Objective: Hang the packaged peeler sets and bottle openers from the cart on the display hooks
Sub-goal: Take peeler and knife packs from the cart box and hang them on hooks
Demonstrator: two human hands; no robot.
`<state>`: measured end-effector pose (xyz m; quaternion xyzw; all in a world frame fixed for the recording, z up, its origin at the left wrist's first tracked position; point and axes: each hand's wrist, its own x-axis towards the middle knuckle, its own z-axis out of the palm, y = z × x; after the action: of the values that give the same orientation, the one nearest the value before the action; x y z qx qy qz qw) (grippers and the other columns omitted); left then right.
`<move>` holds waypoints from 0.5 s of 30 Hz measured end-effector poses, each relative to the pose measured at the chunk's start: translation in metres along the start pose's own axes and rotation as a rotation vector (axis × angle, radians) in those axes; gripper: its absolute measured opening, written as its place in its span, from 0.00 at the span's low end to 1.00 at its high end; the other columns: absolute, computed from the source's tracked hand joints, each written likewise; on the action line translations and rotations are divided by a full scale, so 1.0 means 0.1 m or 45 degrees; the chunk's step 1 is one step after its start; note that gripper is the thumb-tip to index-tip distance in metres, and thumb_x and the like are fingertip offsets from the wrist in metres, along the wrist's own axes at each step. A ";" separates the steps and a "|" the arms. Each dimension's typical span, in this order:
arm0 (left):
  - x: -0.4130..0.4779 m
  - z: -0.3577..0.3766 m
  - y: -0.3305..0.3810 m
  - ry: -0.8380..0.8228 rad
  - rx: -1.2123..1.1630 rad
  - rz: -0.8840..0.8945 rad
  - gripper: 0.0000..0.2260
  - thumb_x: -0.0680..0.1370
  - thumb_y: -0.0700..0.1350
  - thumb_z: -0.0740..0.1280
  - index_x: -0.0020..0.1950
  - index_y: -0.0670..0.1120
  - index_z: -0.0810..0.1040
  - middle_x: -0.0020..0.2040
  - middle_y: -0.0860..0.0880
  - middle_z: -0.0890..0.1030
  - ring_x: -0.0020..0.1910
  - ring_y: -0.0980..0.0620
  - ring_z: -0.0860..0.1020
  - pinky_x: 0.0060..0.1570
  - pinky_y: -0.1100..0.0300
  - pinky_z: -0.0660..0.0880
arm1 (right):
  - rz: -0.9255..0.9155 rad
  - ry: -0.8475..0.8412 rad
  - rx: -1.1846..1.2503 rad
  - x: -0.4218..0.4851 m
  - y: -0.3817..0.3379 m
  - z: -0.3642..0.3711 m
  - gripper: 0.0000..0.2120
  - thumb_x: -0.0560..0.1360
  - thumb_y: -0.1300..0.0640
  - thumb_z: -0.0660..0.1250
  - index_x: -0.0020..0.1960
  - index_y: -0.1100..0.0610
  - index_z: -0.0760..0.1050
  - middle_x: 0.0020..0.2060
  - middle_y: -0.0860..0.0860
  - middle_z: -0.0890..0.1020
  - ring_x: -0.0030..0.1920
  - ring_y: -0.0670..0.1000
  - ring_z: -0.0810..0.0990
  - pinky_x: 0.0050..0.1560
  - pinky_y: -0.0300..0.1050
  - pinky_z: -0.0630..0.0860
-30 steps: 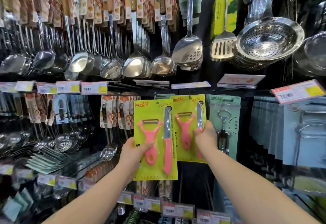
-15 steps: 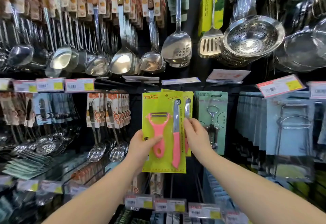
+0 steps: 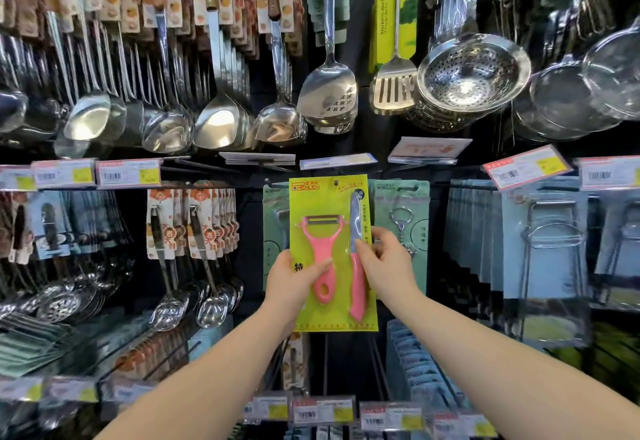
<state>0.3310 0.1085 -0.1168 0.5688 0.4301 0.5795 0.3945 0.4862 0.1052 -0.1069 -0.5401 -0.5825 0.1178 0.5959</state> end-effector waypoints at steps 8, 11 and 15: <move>0.10 0.05 -0.05 0.032 -0.005 -0.034 0.34 0.68 0.48 0.76 0.70 0.46 0.63 0.59 0.52 0.76 0.57 0.50 0.75 0.59 0.52 0.71 | 0.046 -0.021 -0.136 0.11 0.08 0.06 0.20 0.77 0.49 0.61 0.67 0.55 0.67 0.35 0.48 0.75 0.33 0.45 0.73 0.29 0.39 0.64; 0.18 0.09 -0.06 0.074 0.069 -0.019 0.34 0.67 0.48 0.77 0.69 0.50 0.65 0.62 0.49 0.77 0.61 0.47 0.75 0.63 0.45 0.71 | 0.058 -0.025 -0.206 0.20 0.11 0.07 0.20 0.78 0.49 0.61 0.67 0.55 0.67 0.37 0.49 0.75 0.34 0.44 0.72 0.30 0.38 0.65; 0.29 0.09 -0.08 0.109 0.212 -0.021 0.22 0.66 0.51 0.77 0.56 0.55 0.71 0.47 0.55 0.81 0.48 0.51 0.80 0.53 0.46 0.77 | 0.068 -0.060 -0.267 0.30 0.14 0.12 0.21 0.78 0.49 0.60 0.68 0.56 0.65 0.33 0.48 0.73 0.31 0.45 0.71 0.29 0.40 0.65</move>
<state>0.3389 0.1393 -0.1156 0.5708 0.4979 0.5623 0.3319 0.4923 0.1403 -0.1041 -0.6120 -0.5907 0.0847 0.5190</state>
